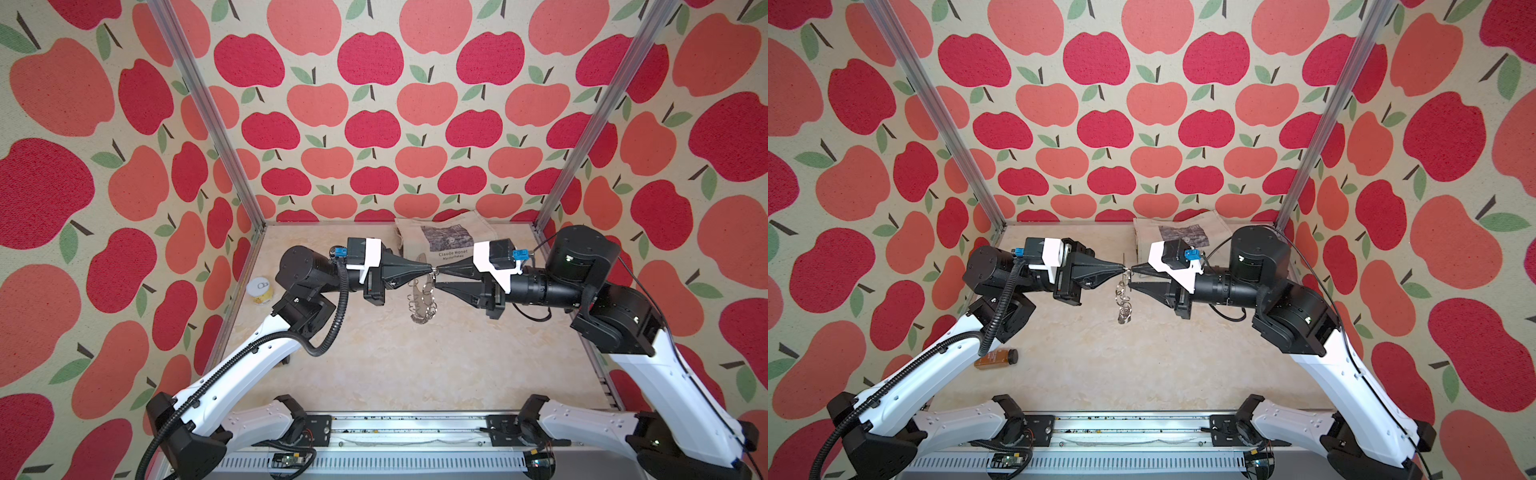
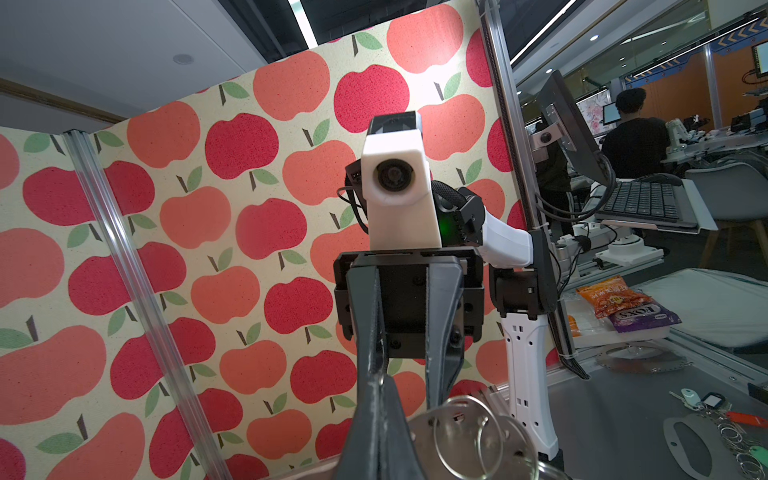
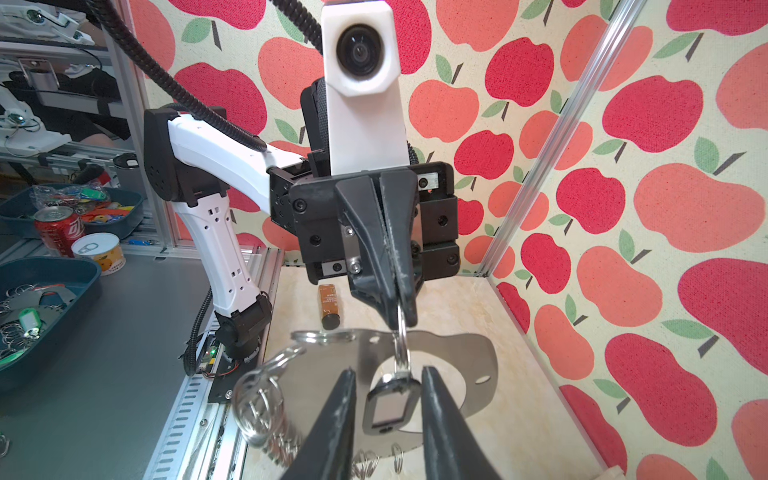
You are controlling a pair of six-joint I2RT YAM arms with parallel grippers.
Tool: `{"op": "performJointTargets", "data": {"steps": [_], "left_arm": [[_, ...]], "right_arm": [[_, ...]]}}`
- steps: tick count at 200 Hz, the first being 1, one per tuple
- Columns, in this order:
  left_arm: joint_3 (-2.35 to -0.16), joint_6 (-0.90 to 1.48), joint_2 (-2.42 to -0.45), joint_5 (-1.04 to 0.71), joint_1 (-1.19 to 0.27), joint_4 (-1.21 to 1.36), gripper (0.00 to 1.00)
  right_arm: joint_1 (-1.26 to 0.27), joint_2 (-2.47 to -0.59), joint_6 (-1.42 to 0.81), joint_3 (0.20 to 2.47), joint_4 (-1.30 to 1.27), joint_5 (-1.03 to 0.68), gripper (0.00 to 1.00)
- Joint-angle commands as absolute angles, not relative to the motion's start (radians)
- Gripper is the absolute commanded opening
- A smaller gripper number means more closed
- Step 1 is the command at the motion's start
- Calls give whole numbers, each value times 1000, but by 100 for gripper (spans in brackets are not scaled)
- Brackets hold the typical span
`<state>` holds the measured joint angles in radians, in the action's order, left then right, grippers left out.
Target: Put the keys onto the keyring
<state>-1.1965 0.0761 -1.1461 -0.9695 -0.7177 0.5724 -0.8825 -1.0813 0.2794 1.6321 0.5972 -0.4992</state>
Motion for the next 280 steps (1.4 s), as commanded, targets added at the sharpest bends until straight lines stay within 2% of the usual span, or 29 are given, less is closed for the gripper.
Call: {"op": "performJointTargets", "data": {"steps": [1, 81, 195, 280], "left_arm": [[-1194, 45, -1120, -969, -716, 577, 0], [-1207, 32, -1128, -974, -715, 562, 0], [-1206, 31, -1118, -982, -720, 562, 0], [-1207, 28, -1122, -989, -723, 555, 0]], "right_arm": [[-882, -1050, 282, 1661, 623, -484, 32], [-883, -1052, 219, 1640, 630, -582, 28], [-852, -1090, 207, 1629, 617, -597, 24], [-835, -1099, 185, 1640, 588, -643, 26]]}}
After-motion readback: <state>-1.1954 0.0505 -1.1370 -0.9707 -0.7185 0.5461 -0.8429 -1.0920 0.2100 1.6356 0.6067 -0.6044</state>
